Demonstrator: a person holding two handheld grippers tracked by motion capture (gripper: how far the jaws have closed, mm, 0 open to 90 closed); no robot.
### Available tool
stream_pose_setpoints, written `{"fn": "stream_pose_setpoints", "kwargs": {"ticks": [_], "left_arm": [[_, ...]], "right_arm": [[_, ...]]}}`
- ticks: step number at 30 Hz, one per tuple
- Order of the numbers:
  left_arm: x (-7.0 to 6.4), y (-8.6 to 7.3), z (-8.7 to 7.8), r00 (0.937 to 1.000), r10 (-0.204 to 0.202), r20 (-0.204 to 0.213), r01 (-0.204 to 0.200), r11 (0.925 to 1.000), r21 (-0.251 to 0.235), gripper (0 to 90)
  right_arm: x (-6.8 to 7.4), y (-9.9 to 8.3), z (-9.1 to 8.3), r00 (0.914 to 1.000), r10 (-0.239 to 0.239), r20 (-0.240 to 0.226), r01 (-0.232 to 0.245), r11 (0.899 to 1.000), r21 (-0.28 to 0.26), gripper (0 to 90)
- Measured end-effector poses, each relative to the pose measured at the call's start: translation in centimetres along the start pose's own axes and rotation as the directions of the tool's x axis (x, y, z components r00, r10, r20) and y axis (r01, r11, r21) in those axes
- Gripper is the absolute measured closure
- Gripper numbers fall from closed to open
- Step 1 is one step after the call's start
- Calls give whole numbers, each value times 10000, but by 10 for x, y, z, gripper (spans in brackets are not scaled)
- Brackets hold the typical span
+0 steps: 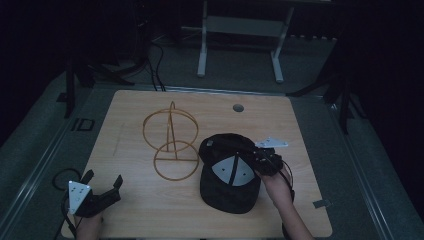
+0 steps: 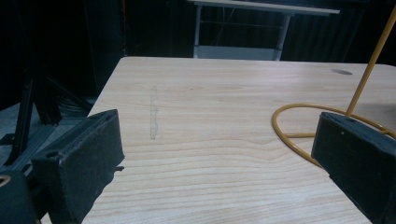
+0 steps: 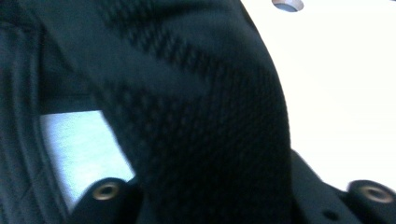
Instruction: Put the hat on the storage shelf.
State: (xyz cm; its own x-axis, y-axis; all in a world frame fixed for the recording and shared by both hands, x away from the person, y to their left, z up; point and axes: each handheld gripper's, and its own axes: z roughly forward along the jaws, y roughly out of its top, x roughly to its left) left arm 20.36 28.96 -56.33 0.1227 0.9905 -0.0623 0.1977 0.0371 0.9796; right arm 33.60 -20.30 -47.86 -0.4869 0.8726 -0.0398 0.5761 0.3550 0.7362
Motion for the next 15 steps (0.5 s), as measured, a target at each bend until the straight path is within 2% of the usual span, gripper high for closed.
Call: {"fn": "stream_pose_setpoints", "kwargs": {"ticks": [1, 6, 8, 10, 11, 15], "left_arm": [[0, 0, 0, 10000, 12, -14, -12, 10000, -9, 26], [-1, -1, 1, 9998, 119, -141, -116, 9997, 197, 25], [-2, 0, 1, 9988, 275, -415, -260, 9990, 357, 26], [-2, 2, 0, 9990, 237, -385, -226, 9994, 274, 25], [-3, 2, 0, 9984, 226, -512, -210, 9993, 325, 25], [-4, 3, -1, 9989, -136, -450, 159, 9986, 508, 25]], "right_arm": [[-1, 0, 0, 10000, -11, 42, 11, 10000, -21, 873], [-2, 0, -2, 9999, -17, 99, 18, 9999, -110, 886], [-1, 1, -4, 9999, 64, 126, -61, 9996, -273, 886], [-1, 3, -8, 9998, 107, 182, -98, 9989, -464, 886], [-1, 5, -9, 9998, 114, 149, -106, 9987, -496, 887], [0, 14, -17, 9999, 107, 103, -99, 9970, -774, 888]]}}
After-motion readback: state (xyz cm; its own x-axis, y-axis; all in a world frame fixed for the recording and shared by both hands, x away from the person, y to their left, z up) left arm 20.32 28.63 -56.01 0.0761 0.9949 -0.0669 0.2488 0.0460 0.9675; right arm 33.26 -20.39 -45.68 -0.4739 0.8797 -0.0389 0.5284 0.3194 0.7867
